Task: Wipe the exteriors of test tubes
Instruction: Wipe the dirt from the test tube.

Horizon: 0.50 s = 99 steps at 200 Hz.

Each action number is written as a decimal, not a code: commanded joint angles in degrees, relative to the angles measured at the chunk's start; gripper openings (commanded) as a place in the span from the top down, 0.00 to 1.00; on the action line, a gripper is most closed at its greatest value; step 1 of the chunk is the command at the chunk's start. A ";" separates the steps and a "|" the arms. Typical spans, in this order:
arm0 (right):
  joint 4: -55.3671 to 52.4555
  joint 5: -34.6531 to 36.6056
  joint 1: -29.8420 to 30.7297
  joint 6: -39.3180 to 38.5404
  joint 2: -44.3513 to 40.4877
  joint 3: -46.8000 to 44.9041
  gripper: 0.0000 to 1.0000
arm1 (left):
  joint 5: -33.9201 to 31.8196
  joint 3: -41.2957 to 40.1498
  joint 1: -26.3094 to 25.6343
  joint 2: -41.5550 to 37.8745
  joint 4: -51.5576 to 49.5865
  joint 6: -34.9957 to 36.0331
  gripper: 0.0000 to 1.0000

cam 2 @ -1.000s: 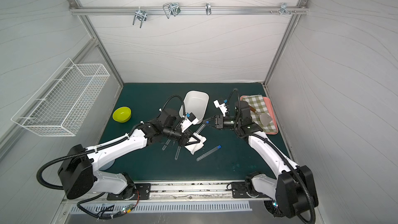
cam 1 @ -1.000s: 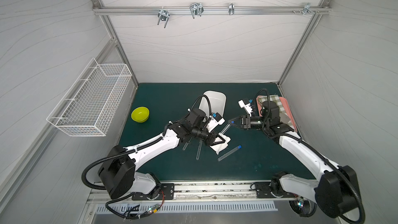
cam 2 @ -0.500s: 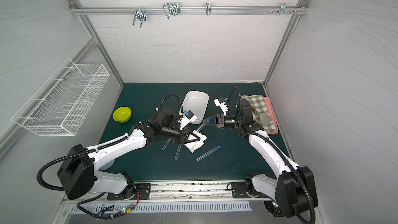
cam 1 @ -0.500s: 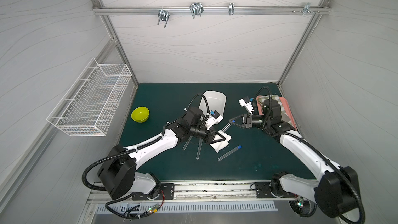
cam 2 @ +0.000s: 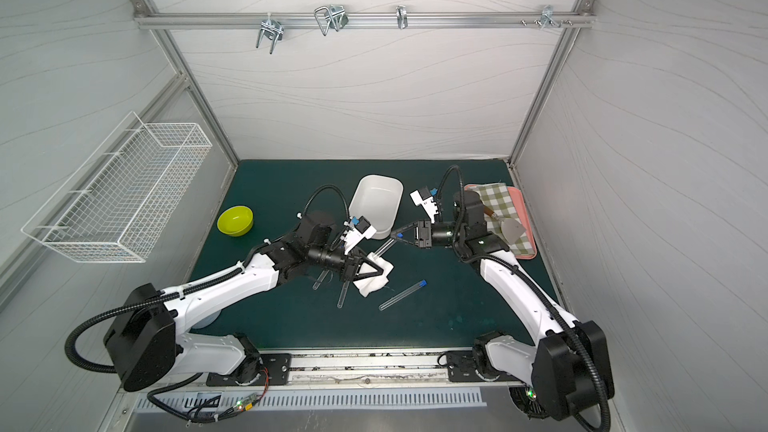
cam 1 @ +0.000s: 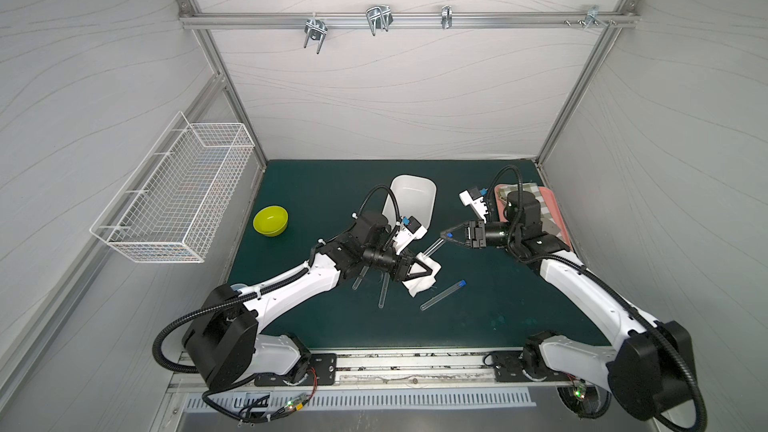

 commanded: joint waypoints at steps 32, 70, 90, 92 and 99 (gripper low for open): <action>-2.68 -2.35 1.45 -2.72 -2.98 -1.25 1.00 | 2.15 6.09 0.71 3.42 1.87 0.89 0.77; -5.01 -8.70 -2.24 -6.83 -1.71 1.46 1.00 | 6.02 2.38 1.85 0.51 2.37 -0.38 0.77; -8.43 -12.32 -2.22 -11.23 0.04 4.20 1.00 | 8.89 0.98 2.16 -0.75 3.19 -1.67 0.77; -8.99 -12.53 -2.27 -11.85 0.27 4.51 1.00 | 9.30 0.90 2.13 -0.84 3.23 -1.74 0.77; -11.15 -13.40 -2.28 -14.06 0.80 5.61 1.00 | 10.28 0.79 2.14 -0.98 3.10 -2.05 0.77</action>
